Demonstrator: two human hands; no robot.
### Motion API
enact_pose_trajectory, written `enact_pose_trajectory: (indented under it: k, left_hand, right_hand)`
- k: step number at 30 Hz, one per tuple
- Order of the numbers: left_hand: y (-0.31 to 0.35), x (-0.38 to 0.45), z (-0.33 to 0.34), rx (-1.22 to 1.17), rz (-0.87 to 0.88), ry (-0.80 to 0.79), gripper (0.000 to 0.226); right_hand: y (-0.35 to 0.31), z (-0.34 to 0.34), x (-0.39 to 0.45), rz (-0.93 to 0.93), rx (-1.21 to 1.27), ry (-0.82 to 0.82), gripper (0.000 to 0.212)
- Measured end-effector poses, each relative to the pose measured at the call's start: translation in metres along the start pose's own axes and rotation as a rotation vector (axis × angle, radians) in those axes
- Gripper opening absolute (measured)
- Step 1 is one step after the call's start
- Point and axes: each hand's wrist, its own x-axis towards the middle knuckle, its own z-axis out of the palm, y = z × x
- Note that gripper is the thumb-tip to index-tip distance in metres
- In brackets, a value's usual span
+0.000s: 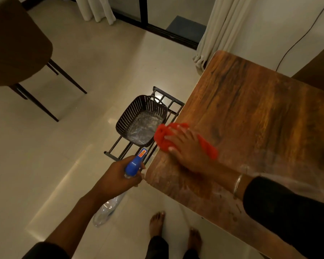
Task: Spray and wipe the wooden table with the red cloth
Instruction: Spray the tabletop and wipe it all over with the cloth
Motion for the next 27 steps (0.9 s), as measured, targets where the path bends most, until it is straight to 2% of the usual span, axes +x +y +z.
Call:
enact_pose_trajectory:
  k: [3,5,6,9,11,14,16,19,21,23,27]
  left_hand:
    - [0.004,0.008,-0.005,0.004,0.018,-0.022,0.021]
    - [0.005,0.013,-0.009,0.008,0.018,-0.026,0.022]
    - [0.005,0.015,-0.010,0.008,0.019,-0.033,0.021]
    - [0.008,0.020,-0.014,-0.009,0.033,-0.031,0.024]
    - [0.008,0.022,-0.016,0.008,0.040,-0.027,0.027]
    - [0.005,0.025,-0.012,0.013,0.043,-0.056,0.021]
    - [0.005,0.027,-0.010,0.034,0.038,-0.084,0.020]
    - [0.010,0.031,-0.008,0.024,0.027,-0.087,0.022]
    - [0.015,0.033,-0.007,0.014,0.032,-0.086,0.024]
    - [0.021,0.036,-0.007,0.025,0.040,-0.082,0.024]
    - [0.035,0.041,-0.005,0.065,0.065,-0.070,0.024]
  right_hand:
    - [-0.060,0.042,-0.063,-0.334,-0.067,-0.022,0.056]
    - [-0.074,0.057,-0.082,-0.534,-0.166,-0.046,0.066]
    - [-0.068,0.054,-0.078,-0.574,-0.187,-0.058,0.070]
    - [-0.027,0.028,-0.035,-0.496,-0.167,-0.042,0.066]
    - [0.021,0.001,0.004,-0.251,-0.103,0.008,0.057]
    - [0.089,-0.043,0.051,0.203,-0.085,0.075,0.054]
    - [0.105,-0.054,0.064,0.294,-0.093,0.107,0.055]
    - [0.065,-0.036,0.055,0.215,-0.047,0.143,0.058]
    - [0.026,-0.014,0.033,0.057,-0.005,0.090,0.056]
    - [-0.011,0.009,-0.003,-0.121,-0.039,0.047,0.056]
    - [-0.041,0.039,-0.075,-0.275,-0.130,0.047,0.067]
